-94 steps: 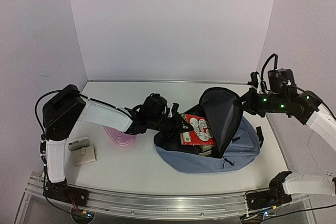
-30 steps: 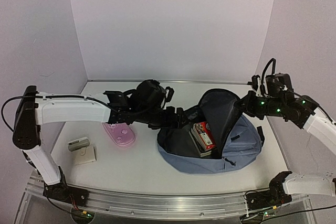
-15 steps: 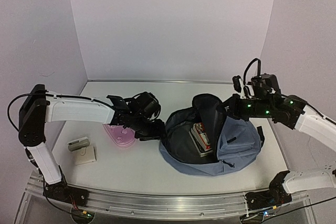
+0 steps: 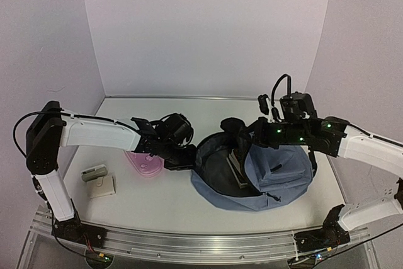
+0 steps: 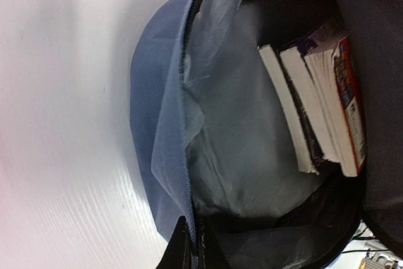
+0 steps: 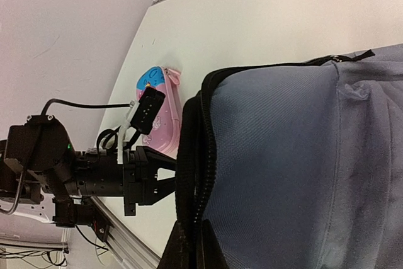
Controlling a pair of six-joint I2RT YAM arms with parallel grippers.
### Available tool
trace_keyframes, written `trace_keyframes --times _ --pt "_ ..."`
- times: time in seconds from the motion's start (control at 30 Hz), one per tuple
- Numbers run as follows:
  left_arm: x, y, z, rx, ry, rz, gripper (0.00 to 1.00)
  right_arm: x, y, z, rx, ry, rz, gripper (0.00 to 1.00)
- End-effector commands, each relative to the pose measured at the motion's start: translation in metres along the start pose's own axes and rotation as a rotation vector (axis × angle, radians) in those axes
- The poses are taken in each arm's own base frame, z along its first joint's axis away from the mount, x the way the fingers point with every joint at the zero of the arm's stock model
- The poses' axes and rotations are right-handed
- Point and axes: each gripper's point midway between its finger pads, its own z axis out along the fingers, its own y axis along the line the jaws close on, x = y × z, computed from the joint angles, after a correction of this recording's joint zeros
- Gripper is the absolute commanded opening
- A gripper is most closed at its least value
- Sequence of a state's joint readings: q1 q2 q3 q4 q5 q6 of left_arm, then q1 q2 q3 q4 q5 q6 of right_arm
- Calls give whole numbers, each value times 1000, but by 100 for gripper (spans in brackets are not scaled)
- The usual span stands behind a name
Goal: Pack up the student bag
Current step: Adjust the student bag at the center of the board.
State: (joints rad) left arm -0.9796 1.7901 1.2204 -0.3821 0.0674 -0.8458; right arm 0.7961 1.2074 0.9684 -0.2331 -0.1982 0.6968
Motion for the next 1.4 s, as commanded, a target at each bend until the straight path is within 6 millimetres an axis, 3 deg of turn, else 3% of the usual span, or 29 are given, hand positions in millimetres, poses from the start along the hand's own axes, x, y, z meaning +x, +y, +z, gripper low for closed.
trace_keyframes --times 0.0,0.13,0.27,0.4,0.53,0.7,0.87,1.0,1.13,1.23,1.37 --pt "-40 -11 -2 105 -115 -16 0 -15 19 12 -69 -77 33 0" --pt "-59 -19 3 249 -113 -27 0 -11 32 29 -103 -79 53 0" --pt "-73 -7 16 306 -66 -63 0 -8 49 48 -149 -97 69 4" --pt "-84 -2 16 325 -68 -66 0 -6 66 67 -174 -81 47 15" --pt "-90 8 9 300 -99 -77 3 -10 84 69 -203 -87 12 36" --pt "-90 28 -1 230 -130 -106 24 -17 91 54 -223 -114 -10 74" --pt "-93 45 -20 157 -175 -115 41 -23 80 24 -166 -159 -30 97" --pt "-97 62 -45 73 -251 -120 53 -27 64 -7 -96 -193 -52 98" --pt "-94 72 -69 53 -327 -159 73 -24 44 -31 -37 -205 -84 98" --pt "-84 69 -74 119 -329 -164 82 -12 25 -31 -40 -138 -83 98" --pt "-69 53 -64 205 -256 -147 85 21 3 -20 -27 -8 -65 93"
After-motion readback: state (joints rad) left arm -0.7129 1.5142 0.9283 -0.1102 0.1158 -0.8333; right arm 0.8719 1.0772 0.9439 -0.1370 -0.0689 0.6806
